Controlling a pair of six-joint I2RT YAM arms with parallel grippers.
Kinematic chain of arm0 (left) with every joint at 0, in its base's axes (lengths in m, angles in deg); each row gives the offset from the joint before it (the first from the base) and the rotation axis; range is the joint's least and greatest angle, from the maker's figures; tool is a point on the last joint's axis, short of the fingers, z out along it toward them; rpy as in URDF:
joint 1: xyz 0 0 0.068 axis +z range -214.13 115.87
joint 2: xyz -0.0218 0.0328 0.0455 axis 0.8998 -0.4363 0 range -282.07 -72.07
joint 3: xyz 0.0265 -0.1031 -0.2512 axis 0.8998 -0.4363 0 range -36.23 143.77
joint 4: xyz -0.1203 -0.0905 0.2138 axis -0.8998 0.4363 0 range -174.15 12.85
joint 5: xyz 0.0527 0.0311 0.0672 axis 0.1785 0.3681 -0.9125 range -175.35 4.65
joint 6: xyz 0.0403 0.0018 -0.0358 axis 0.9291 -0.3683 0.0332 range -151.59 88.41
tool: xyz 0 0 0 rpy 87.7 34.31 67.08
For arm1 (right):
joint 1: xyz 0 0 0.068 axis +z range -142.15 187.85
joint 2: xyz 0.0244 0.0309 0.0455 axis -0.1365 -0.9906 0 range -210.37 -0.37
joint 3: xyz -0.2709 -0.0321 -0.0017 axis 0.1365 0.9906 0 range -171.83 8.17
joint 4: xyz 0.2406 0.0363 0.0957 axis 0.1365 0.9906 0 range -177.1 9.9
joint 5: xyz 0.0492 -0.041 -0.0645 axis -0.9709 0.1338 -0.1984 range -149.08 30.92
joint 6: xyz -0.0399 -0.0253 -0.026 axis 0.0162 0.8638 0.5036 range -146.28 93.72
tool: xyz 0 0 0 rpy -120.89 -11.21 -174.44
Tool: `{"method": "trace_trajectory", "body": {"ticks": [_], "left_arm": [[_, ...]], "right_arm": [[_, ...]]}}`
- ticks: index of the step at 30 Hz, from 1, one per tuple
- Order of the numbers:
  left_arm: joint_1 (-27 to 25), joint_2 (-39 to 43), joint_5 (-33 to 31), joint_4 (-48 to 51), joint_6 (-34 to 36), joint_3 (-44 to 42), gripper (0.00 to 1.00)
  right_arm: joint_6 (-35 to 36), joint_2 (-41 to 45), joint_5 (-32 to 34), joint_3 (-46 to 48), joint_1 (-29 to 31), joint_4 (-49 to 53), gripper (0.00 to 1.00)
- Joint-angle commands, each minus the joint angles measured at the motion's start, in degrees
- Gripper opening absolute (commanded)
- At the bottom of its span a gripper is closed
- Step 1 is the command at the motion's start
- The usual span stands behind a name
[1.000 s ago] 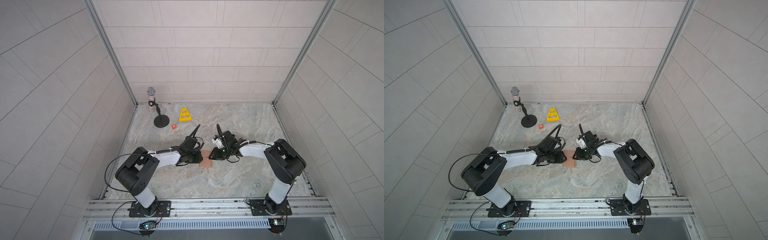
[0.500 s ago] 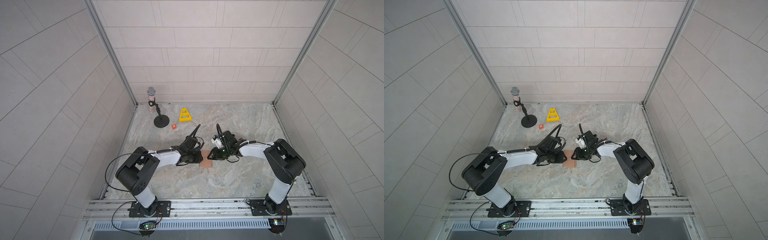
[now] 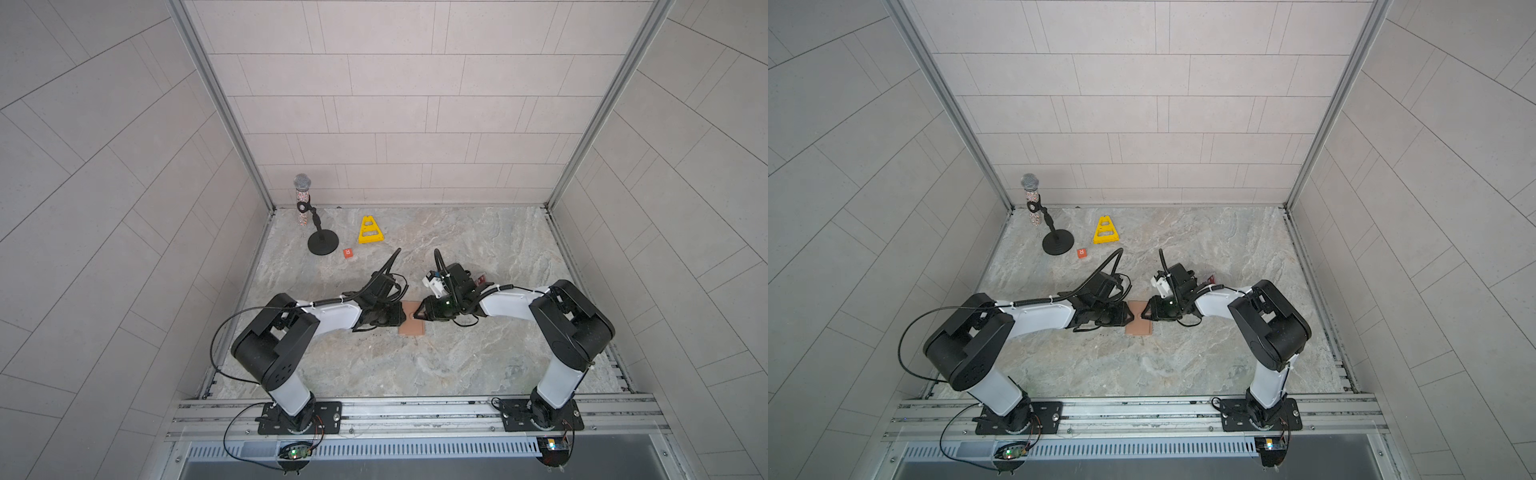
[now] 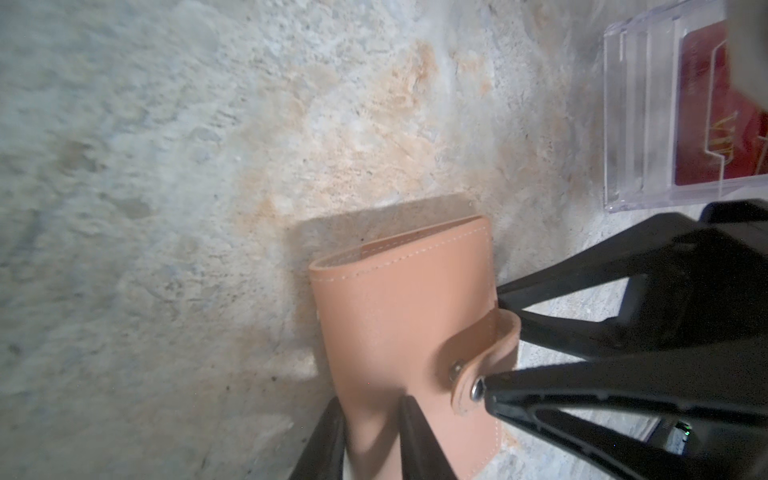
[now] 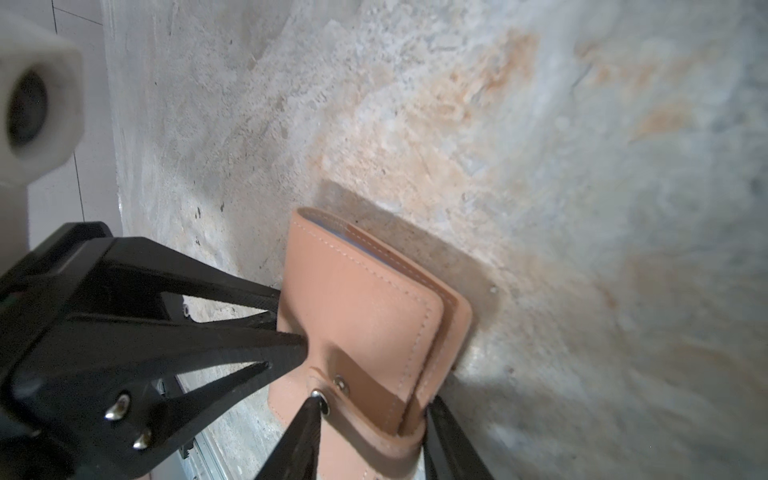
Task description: Put the credit cards into the card holder
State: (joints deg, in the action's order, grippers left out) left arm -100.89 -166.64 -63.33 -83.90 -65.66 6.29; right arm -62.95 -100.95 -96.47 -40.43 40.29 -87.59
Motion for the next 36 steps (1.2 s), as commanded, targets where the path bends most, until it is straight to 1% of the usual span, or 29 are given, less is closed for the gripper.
{"method": "trace_trajectory", "body": {"ticks": [1, 9, 20, 36], "left_arm": [[-0.7, -3.8, -0.8, 0.3, 0.4, -1.1, 0.27], [-0.7, -4.1, -0.6, 0.2, 0.5, -1.1, 0.27], [-0.6, -4.1, -0.5, 0.1, 0.6, -1.1, 0.26], [-0.7, -3.9, -0.5, 0.3, 0.8, -1.1, 0.25]], "right_arm": [[-1.0, -2.2, -0.5, 1.9, 2.6, 1.0, 0.39], [-0.9, -3.8, -1.1, 1.5, 2.6, 1.2, 0.38], [0.8, -5.4, 1.2, 0.4, 2.6, 5.0, 0.38], [3.4, -7.1, 7.5, -2.2, 3.5, 11.9, 0.36]]}}
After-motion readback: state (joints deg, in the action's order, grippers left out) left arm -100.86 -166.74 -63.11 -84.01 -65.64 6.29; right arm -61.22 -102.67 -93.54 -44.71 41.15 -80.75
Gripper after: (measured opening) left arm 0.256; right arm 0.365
